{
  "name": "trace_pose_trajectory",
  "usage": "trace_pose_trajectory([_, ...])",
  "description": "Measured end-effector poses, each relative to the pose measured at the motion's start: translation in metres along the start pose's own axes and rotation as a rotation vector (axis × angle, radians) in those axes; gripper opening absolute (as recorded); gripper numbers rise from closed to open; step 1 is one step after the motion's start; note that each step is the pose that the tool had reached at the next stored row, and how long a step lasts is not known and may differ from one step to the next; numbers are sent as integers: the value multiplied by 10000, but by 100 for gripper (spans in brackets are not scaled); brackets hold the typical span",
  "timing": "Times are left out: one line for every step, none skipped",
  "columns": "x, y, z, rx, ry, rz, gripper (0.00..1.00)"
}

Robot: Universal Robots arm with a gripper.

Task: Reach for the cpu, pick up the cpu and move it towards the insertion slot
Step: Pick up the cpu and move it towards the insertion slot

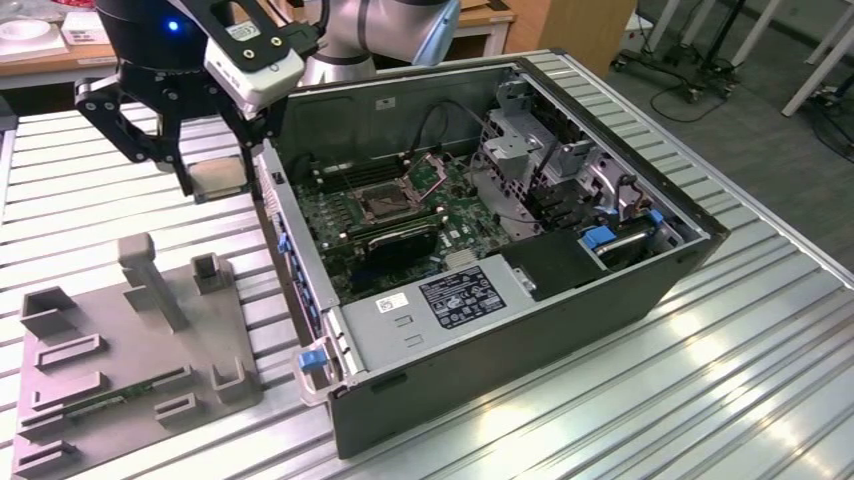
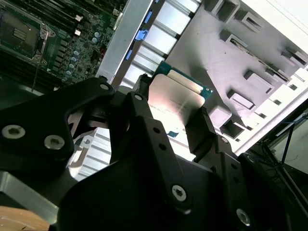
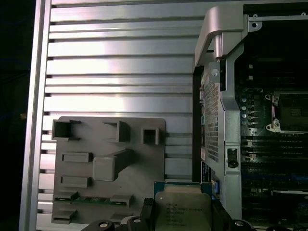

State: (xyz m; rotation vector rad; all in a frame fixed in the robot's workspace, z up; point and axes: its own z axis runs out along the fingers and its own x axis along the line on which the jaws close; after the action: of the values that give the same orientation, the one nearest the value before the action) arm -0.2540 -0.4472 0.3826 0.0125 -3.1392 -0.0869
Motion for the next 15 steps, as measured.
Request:
trace_pose_trajectory([-3, 0, 0, 0, 0, 0, 55])
trace_pose_trajectory([-7, 0, 0, 0, 0, 0, 55])
trace_pose_trajectory([-10, 0, 0, 0, 0, 0, 55])
trace_pose_trajectory([-14, 0, 0, 0, 0, 0, 55])
trace_pose_trajectory([-18, 0, 0, 0, 0, 0, 55])
trace_pose_trajectory([-21, 0, 0, 0, 0, 0, 55])
trace_pose_trajectory([-25, 0, 0, 0, 0, 0, 55])
trace_pose_trajectory([-29, 0, 0, 0, 0, 0, 55])
trace_pose_trajectory([-33, 0, 0, 0, 0, 0, 55])
trace_pose_trajectory([-37, 0, 0, 0, 0, 0, 55])
trace_pose_trajectory([-41, 0, 0, 0, 0, 0, 55])
trace_pose_trajectory([-45, 0, 0, 0, 0, 1, 55])
trace_pose_trajectory([-49, 0, 0, 0, 0, 0, 55])
trace_pose_trajectory([-53, 0, 0, 0, 0, 0, 55])
trace_pose_trajectory([-56, 0, 0, 0, 0, 0, 55])
